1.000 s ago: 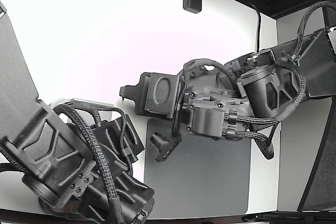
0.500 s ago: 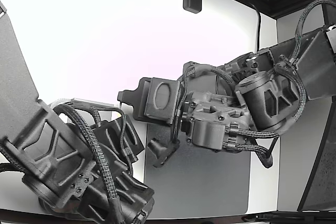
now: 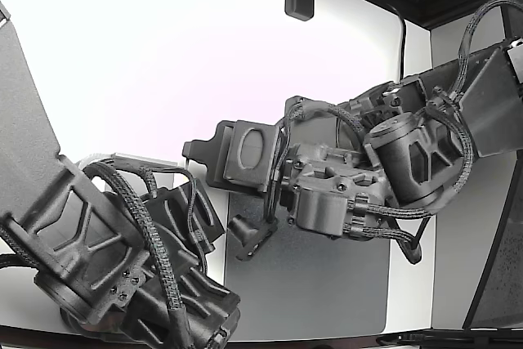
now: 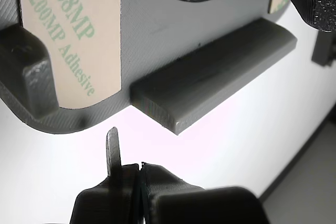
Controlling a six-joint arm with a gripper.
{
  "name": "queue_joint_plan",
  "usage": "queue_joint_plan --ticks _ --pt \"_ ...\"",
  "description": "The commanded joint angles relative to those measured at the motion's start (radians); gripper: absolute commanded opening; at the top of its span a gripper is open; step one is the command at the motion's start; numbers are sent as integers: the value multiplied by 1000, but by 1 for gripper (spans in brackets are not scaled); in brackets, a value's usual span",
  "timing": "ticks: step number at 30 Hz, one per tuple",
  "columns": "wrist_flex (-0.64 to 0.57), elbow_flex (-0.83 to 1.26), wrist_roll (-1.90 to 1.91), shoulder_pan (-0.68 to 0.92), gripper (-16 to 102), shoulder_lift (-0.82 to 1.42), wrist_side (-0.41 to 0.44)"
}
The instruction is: Peel off protective film from adhesive tape.
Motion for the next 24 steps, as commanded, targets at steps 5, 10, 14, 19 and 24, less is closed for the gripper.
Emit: queue_joint_plan --ticks 5,10,14,19,24 --pt "-15 -9 3 -2 -12 14 3" --pt "-25 -12 14 9 -12 -2 15" --pt "-21 -18 17 9 -12 -8 15" --pt "-14 -26 18 9 -12 -15 17" --pt "-14 -35 17 9 -12 -20 17"
